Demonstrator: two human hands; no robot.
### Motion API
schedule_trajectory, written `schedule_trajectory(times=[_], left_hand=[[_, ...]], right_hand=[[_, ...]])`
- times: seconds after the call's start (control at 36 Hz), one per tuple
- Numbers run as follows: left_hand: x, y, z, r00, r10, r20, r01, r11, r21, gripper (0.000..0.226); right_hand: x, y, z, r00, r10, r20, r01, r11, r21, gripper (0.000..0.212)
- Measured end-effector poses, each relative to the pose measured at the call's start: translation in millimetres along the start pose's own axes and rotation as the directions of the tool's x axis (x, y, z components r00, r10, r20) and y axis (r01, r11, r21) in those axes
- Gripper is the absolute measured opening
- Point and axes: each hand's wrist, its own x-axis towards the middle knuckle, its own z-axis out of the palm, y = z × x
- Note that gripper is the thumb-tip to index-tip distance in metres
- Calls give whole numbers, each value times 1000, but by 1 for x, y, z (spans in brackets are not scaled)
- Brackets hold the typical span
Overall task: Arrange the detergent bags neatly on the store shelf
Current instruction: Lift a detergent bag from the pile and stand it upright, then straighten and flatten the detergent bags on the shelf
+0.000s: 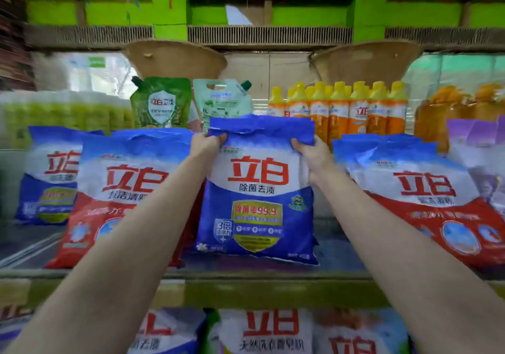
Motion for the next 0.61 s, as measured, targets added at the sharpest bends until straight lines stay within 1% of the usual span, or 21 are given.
schedule_trajectory(times=[0.03,0.06,0.11,0.14,0.17,0.22,0.28,0.31,0.33,0.36,0.39,0.42,0.44,0.5,0.53,0.56,0.61], left_hand=[[3,-8,-5,1000,-9,5,9,999,37,21],[3,-13,-8,1000,-21,9,20,999,35,20],[5,-17,-9,1000,-15,-4,15,1000,19,19],[6,-16,-8,1000,-6,-24,7,999,40,22],[4,-14,-6,998,5,-55,-1,997,73,22],[-9,-7,-2,993,51,-108,-37,991,127,13],[-21,-4,3,989,103,-109,-75,969,234,31],[-24,-3,4,987,134,-93,-101,950,297,41],[-26,-1,6,985,155,-74,-121,932,342,50],[-27,0,7,981,184,-55,-150,915,375,58],[-31,4,9,974,225,-35,-191,891,412,63],[-33,7,10,962,272,-18,-232,851,471,65],[-35,9,12,947,322,-8,-264,788,557,65],[-40,10,17,894,447,24,-338,638,692,66],[-43,11,20,858,511,58,-392,577,717,68],[-47,13,23,819,565,99,-454,534,713,68],[-53,17,29,761,620,191,-556,472,684,61]], right_hand=[[-2,6,4,1000,17,-23,-17,1000,-19,25],[-1,10,7,999,23,-47,-25,999,-34,24],[3,10,13,997,24,-68,-28,998,-54,11],[5,7,15,997,27,-76,-32,998,-54,10],[9,5,17,997,33,-74,-36,998,-46,14],[18,8,14,997,37,-71,-43,996,-76,13],[24,18,2,998,53,-41,-58,989,-138,4],[21,16,-3,996,86,-38,-90,985,-148,19],[14,11,-7,993,117,-22,-119,979,-165,40],[6,4,-10,988,154,-6,-152,970,-191,53],[2,1,-12,983,185,0,-181,961,-211,56],[1,-1,-16,977,212,-4,-208,955,-212,51],[3,0,-19,975,223,4,-217,953,-210,52],[3,2,-24,972,232,42,-213,939,-269,66],[3,2,-27,972,229,44,-206,932,-299,73],[3,5,-29,973,228,44,-203,927,-316,73],[-1,6,-30,971,237,26,-213,911,-352,64]])
